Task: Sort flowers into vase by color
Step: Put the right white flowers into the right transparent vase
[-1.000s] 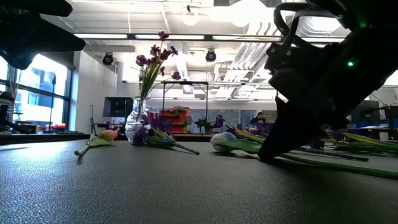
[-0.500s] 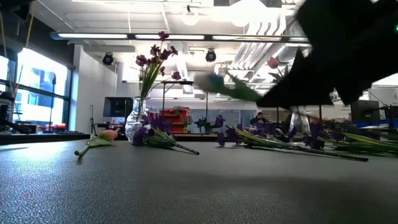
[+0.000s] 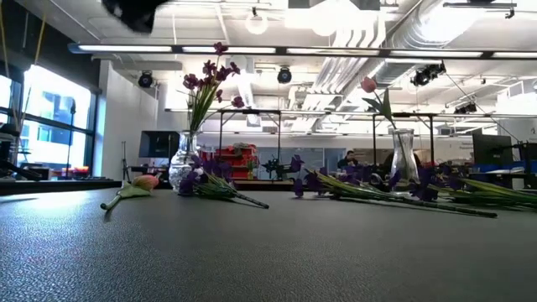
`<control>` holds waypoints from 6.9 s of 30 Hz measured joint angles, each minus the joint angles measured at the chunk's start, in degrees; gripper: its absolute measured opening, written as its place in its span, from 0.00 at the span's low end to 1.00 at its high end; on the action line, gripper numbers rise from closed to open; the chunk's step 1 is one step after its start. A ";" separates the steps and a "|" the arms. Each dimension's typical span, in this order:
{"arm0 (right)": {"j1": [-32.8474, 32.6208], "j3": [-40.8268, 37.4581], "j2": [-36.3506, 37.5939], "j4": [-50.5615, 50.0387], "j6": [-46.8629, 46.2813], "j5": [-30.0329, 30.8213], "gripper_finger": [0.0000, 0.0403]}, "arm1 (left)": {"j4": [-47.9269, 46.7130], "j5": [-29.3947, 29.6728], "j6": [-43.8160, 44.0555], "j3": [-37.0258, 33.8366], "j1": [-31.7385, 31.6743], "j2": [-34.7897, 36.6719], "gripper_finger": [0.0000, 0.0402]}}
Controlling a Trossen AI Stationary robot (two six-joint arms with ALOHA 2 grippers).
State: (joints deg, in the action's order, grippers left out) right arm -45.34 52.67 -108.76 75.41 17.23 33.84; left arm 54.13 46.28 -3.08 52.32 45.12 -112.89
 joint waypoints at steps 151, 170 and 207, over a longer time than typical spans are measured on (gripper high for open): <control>11.71 0.71 19.02 -57.34 -26.60 17.12 0.39 | -37.88 -7.08 -9.86 10.36 -19.71 12.62 0.00; 7.11 0.65 32.53 -77.32 -40.31 25.02 0.01 | -46.54 -7.65 -0.25 10.29 -20.77 12.54 0.29; 55.56 8.43 60.29 -118.04 -33.19 30.35 0.00 | -40.51 -10.07 5.96 4.32 -20.54 12.49 0.34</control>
State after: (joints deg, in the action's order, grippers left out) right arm 10.22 61.10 -48.47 -42.63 -15.97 64.20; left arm 13.63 36.21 2.87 56.64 24.58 -100.40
